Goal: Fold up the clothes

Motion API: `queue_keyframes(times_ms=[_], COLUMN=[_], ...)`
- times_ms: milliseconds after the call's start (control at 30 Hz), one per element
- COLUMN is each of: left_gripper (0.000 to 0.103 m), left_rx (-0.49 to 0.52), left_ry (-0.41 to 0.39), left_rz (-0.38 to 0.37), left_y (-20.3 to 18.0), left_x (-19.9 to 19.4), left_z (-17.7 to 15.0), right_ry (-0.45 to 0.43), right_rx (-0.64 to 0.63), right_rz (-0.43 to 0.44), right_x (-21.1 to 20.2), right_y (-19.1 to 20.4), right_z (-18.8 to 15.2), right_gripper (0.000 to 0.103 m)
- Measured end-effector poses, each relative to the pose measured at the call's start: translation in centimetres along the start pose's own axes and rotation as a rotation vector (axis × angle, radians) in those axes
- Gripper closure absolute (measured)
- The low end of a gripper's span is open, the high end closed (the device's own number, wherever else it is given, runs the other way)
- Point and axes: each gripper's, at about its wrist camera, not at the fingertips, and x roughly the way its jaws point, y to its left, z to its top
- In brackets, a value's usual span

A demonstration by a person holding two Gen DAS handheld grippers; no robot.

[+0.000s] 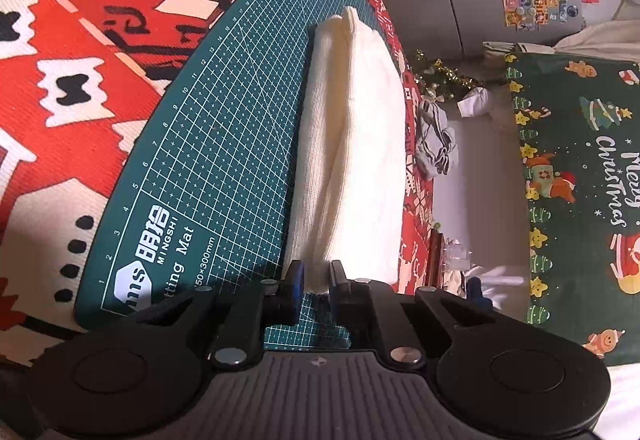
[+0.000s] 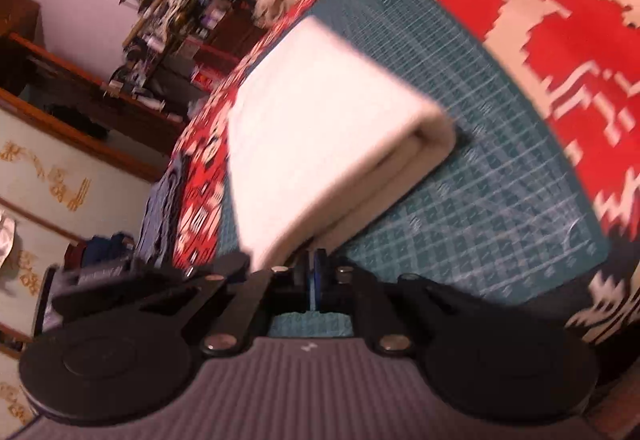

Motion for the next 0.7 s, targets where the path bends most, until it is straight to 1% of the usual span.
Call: queue_keyframes(times_ms=[167, 233, 400, 433, 500, 600, 633, 700], left_gripper=[0.092, 0.092, 0.092, 0.092, 0.092, 0.092, 0.092, 0.092], left_rx=[0.013, 0.015, 0.035, 0.033, 0.022, 0.025, 0.032, 0.038], left_ry=[-0.005, -0.005, -0.007, -0.006, -0.002, 0.002, 0.005, 0.013], left_rz=[0.007, 0.009, 0.015, 0.015, 0.012, 0.011, 0.014, 0.012], left_y=[-0.1, -0.2, -0.5, -0.5, -0.4, -0.5, -0.5, -0.6], left_x=[-0.1, -0.1, -0.1, 0.0, 0.1, 0.2, 0.2, 0.2], left_z=[0.0, 0.0, 0.0, 0.0, 0.1, 0.0, 0.0, 0.0], right_ry=[-0.045, -0.043, -0.040, -0.039, -0.032, -0.034, -0.034, -0.033], right_rx=[0.031, 0.034, 0.042, 0.044, 0.043, 0.070, 0.087, 0.126], right_rz=[-0.034, -0.028, -0.013, -0.010, -0.006, 0.022, 0.033, 0.054], right_x=[-0.7, -1.0, -1.9, -2.1, -2.3, -1.5, -1.3, -0.9], right_y=[-1.1, -1.2, -1.5, -1.5, -1.6, -1.4, -1.6, -1.9], right_z=[0.7, 0.7, 0.8, 0.8, 0.8, 0.3, 0.2, 0.2], right_gripper=[0.103, 0.103, 0.098, 0.096, 0.096, 0.096, 0.093, 0.092])
